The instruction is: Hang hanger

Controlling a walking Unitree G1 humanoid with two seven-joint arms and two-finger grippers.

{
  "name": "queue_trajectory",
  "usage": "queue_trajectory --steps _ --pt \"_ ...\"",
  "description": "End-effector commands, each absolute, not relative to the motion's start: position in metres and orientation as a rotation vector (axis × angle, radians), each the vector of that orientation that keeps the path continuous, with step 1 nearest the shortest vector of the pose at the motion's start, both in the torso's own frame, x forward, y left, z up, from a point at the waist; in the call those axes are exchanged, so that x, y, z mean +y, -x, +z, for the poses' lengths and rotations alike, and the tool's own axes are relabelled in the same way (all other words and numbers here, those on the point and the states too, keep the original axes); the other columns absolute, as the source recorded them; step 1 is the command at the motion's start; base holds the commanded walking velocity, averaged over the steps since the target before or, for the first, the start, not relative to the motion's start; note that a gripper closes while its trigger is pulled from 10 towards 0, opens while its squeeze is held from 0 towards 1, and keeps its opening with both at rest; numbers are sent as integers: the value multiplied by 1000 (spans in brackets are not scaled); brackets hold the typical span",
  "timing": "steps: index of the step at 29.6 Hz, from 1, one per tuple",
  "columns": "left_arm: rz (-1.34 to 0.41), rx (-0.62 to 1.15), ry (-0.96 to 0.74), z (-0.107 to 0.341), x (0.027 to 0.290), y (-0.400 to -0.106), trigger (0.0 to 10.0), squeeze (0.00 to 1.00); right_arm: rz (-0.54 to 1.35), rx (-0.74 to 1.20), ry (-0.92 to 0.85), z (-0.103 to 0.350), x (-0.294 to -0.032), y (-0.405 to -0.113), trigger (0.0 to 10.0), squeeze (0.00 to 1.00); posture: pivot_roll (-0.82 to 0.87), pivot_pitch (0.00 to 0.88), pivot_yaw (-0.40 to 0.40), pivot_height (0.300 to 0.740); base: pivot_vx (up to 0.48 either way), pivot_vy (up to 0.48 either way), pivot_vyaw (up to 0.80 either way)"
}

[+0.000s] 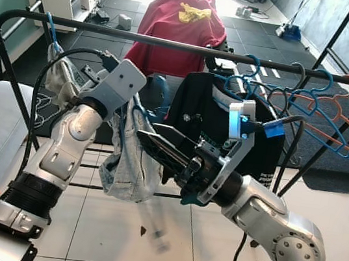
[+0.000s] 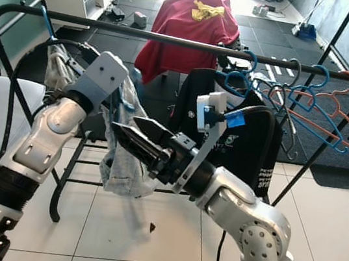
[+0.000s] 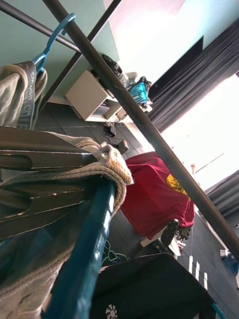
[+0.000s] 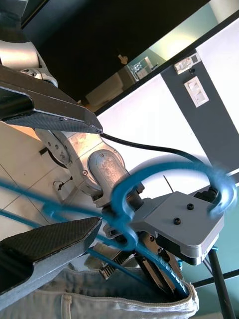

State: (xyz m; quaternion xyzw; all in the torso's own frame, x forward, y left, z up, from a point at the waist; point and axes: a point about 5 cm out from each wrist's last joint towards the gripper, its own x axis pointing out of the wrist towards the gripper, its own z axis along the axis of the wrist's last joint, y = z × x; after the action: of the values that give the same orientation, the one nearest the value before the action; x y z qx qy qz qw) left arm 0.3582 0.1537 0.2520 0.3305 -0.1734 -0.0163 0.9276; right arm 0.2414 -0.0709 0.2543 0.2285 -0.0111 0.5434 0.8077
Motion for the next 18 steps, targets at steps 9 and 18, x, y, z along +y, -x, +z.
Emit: queue_trajectory --steps 9,18 --pt "-13 -419 -663 267 148 -353 9961 0 1066 89 -372 234 -58 -253 3059 0 -67 79 -20 740 0 0 0" --pt "-9 -435 -655 271 146 -351 9843 0 1042 115 -352 229 -58 -258 0 0 -66 74 -26 740 0 0 0"
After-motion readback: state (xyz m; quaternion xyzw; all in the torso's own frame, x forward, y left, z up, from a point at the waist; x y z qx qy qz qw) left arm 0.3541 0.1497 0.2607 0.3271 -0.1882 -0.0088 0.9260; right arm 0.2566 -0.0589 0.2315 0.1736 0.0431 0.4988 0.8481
